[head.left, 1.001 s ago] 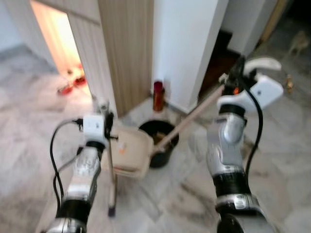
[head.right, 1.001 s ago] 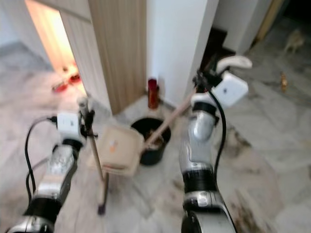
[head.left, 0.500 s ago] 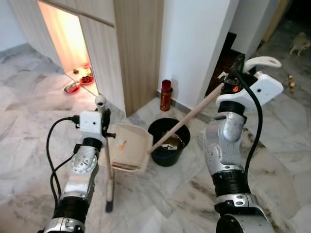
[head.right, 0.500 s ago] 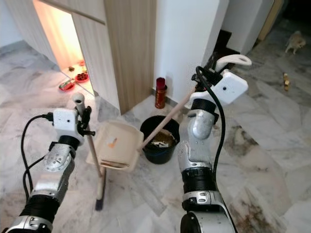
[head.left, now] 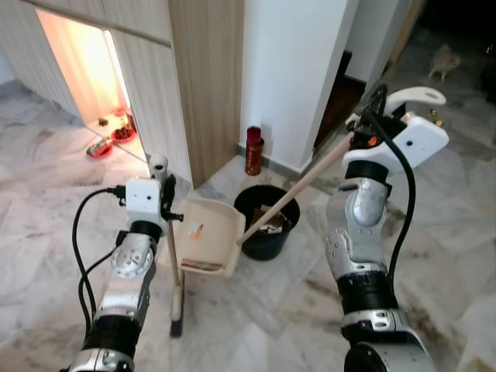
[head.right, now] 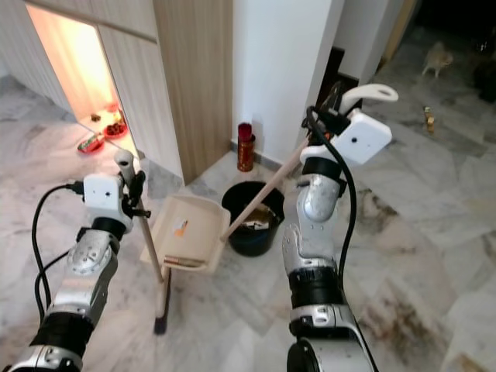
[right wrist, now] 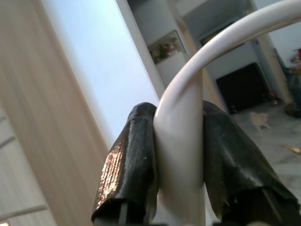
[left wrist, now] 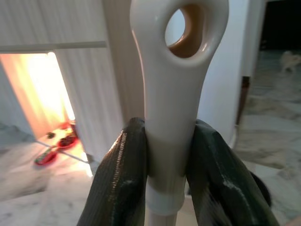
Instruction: Sweep floor
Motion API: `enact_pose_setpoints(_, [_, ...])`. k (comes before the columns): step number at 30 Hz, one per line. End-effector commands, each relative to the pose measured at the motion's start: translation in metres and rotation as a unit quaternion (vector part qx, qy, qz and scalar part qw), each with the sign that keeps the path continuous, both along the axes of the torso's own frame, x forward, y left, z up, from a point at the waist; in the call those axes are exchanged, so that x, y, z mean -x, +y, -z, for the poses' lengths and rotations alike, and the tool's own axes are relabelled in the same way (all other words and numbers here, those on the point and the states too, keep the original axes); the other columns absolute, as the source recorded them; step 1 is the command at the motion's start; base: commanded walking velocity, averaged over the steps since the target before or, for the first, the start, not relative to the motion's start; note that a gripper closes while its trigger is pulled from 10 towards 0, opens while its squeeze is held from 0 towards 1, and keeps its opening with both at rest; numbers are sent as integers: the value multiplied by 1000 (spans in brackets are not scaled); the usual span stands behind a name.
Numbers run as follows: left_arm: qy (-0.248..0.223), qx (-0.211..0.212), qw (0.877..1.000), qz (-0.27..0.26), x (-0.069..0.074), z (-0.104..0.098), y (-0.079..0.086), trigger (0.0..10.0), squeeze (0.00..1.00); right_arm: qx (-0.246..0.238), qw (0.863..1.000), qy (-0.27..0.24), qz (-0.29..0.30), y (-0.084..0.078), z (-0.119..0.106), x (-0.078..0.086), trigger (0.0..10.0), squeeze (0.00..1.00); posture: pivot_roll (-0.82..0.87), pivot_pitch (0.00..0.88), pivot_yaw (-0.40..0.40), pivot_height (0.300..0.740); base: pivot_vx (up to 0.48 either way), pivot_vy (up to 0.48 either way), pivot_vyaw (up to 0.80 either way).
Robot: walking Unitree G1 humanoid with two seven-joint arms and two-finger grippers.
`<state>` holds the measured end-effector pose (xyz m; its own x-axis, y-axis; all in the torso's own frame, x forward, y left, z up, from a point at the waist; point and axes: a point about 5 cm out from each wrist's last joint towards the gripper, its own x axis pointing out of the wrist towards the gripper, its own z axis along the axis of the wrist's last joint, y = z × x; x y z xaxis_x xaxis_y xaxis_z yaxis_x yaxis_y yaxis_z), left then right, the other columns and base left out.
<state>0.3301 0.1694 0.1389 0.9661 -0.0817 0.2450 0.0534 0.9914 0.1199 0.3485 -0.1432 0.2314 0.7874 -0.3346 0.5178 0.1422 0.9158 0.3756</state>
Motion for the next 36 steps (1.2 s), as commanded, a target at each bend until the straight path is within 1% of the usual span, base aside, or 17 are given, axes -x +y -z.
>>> enact_pose_setpoints(1, [-26, -8, 1000, 5, -1, -12, -1, 10000, 0, -9, 999, -37, 0, 2, -16, 2, 10000, 0, 147, 0, -20, 740, 0, 0, 0])
enact_pose_setpoints(8, [-35, -7, 999, 11, 0, -14, -3, 10000, 0, -8, 999, -39, 3, 1, -16, 4, 10000, 0, 146, 0, -20, 740, 0, 0, 0])
enact_pose_setpoints(11, [-43, -3, 999, 15, 1, -16, -4, 10000, 0, 2, 999, -45, 6, 1, -19, 5, 10000, 0, 147, 0, -21, 740, 0, 0, 0])
enact_pose_setpoints(17, [-39, -3, 999, 15, 2, -15, -4, 10000, 0, 19, 997, -74, 10, 3, -30, 10, 10000, 0, 146, 0, -22, 740, 0, 0, 0])
enact_pose_setpoints(22, [-40, 1, 999, 18, 2, -15, -5, 10000, 0, 43, 992, -117, 14, 7, -45, 17, 10000, 0, 145, 0, -24, 740, 0, 0, 0])
enact_pose_setpoints(26, [-41, 2, 999, 18, 2, -15, -6, 10000, 0, 48, 991, -126, 14, 8, -49, 19, 10000, 0, 147, 0, -25, 740, 0, 0, 0])
enact_pose_setpoints(32, [-41, 4, 999, 20, 2, -16, -7, 10000, 0, 71, 986, -151, 16, 12, -58, 24, 10000, 0, 145, 0, -26, 740, 0, 0, 0])
enact_pose_setpoints(36, [-41, 4, 999, 20, 2, -16, -7, 10000, 0, 75, 985, -153, 13, 14, -58, 24, 10000, 0, 147, 0, -26, 740, 0, 0, 0])
